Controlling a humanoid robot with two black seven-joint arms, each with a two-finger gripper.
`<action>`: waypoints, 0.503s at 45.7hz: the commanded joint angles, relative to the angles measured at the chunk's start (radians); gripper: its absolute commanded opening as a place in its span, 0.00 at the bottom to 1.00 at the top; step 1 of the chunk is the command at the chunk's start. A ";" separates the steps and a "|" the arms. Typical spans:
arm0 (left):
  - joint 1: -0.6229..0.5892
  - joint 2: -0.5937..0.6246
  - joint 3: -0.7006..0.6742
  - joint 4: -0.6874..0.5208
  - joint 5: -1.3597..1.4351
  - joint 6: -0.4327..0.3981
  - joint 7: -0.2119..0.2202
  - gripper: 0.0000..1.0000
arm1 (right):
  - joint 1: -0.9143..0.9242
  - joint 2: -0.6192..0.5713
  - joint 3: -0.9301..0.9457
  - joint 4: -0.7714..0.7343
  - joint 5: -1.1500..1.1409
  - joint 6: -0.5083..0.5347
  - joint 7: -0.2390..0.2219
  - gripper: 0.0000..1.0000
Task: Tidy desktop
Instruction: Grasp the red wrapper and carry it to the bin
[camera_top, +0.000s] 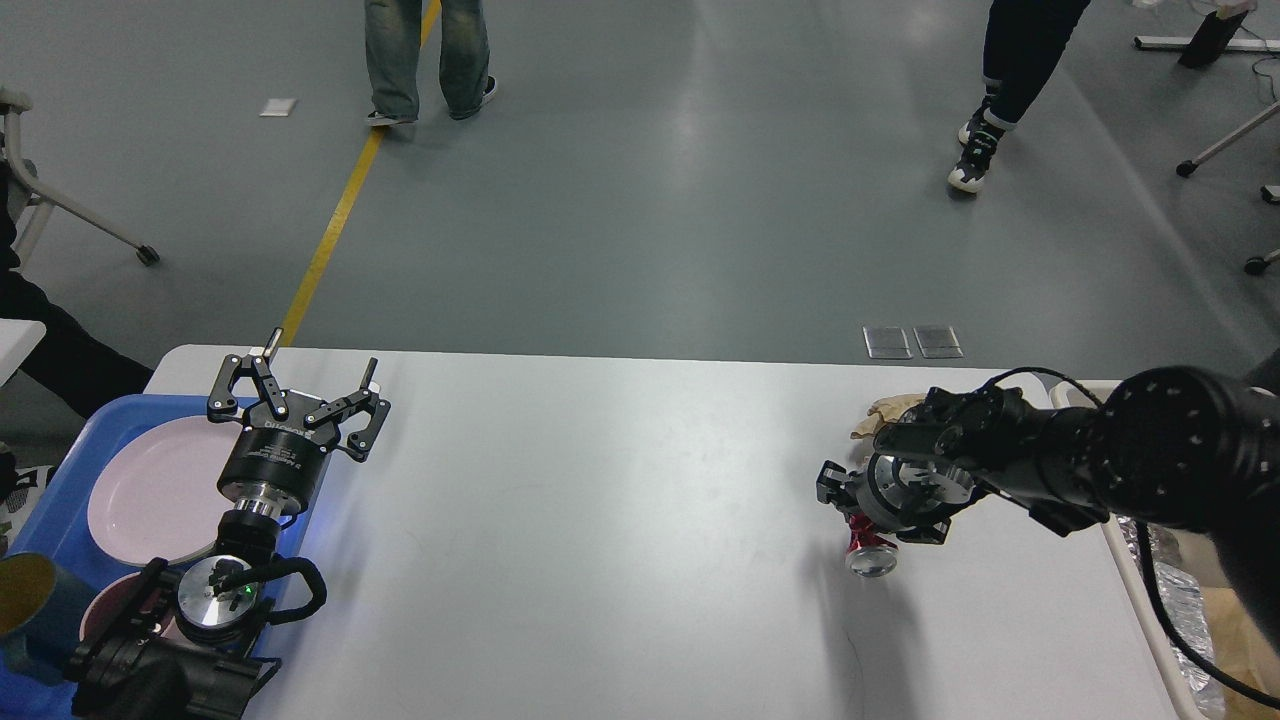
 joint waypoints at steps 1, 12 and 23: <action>0.000 0.000 0.000 0.000 0.000 0.000 0.000 0.97 | 0.123 -0.059 0.000 0.154 0.002 0.015 -0.003 0.00; 0.000 0.000 0.000 0.000 0.000 0.000 0.000 0.97 | 0.477 -0.187 -0.098 0.444 0.011 0.185 -0.001 0.00; 0.000 0.000 0.000 0.000 0.000 0.000 0.000 0.97 | 0.789 -0.202 -0.230 0.572 0.022 0.451 0.013 0.00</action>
